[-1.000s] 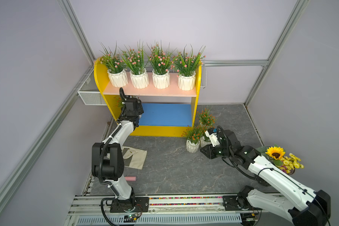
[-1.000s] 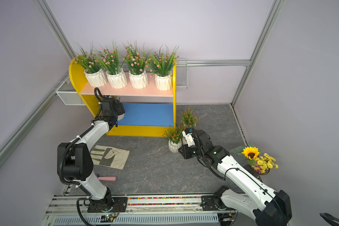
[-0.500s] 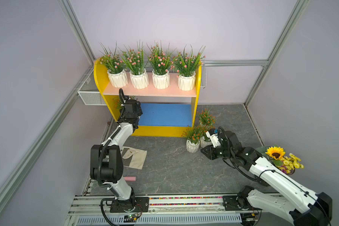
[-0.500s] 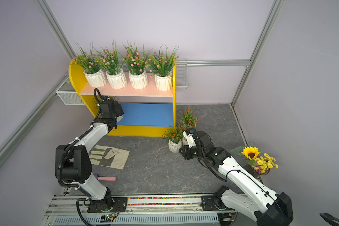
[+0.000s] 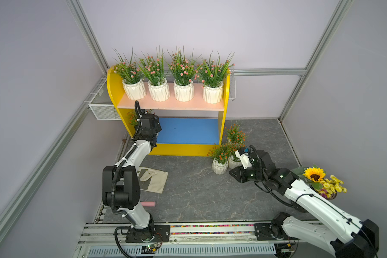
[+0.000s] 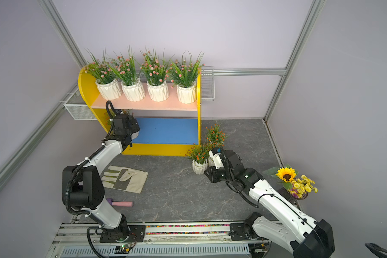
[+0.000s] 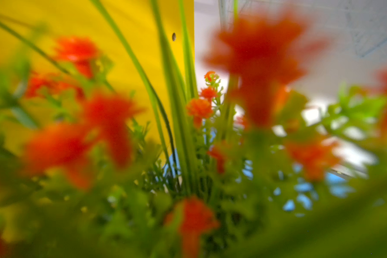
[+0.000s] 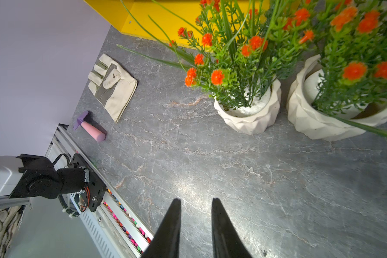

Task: Place the baby's breath potted plants on the rack by color
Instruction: Place the baby's breath potted plant on the rack.

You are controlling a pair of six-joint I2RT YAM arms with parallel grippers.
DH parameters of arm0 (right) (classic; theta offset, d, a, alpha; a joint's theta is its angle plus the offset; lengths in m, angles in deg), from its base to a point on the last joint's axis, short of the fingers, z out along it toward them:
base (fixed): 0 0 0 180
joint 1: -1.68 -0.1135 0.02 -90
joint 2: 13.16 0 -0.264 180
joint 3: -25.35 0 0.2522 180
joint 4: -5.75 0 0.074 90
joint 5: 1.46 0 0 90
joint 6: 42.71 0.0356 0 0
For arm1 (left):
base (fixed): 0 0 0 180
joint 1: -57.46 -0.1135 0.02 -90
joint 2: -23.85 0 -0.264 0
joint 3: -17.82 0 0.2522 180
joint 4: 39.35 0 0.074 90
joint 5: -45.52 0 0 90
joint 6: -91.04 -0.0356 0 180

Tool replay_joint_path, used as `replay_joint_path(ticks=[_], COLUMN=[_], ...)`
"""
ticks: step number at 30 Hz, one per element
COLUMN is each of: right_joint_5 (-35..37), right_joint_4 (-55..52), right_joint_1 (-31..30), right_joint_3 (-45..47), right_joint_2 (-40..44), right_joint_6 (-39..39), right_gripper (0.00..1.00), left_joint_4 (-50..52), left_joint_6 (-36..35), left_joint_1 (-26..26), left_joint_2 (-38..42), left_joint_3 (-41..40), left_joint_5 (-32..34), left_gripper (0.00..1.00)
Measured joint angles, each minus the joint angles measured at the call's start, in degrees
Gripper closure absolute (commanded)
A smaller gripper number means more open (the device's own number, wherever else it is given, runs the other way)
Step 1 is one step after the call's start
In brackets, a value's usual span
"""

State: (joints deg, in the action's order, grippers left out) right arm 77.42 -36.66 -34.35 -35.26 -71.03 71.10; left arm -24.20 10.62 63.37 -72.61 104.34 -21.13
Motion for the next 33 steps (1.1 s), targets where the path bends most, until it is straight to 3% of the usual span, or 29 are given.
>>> replay_joint_path(ticks=[11, 24, 33], right_joint_5=[0.48, 0.87, 1.16], right_joint_4=[0.22, 0.72, 1.97], right_joint_1=[0.0, 0.0, 0.0], right_joint_3=[0.74, 1.46, 1.86], right_joint_2=[0.52, 1.2, 0.2], right_joint_6=[0.02, 0.22, 0.22], right_gripper=[0.7, 0.64, 0.59], left_joint_4=[0.33, 0.85, -0.61], left_joint_6=[0.2, 1.27, 2.82], left_joint_1=[-0.24, -0.28, -0.28], left_joint_2=[3.21, 11.54, 21.68], left_joint_3=[-1.25, -8.28, -19.85], left_joint_5=[-0.76, -3.63, -9.38], left_gripper=[0.03, 0.02, 0.02])
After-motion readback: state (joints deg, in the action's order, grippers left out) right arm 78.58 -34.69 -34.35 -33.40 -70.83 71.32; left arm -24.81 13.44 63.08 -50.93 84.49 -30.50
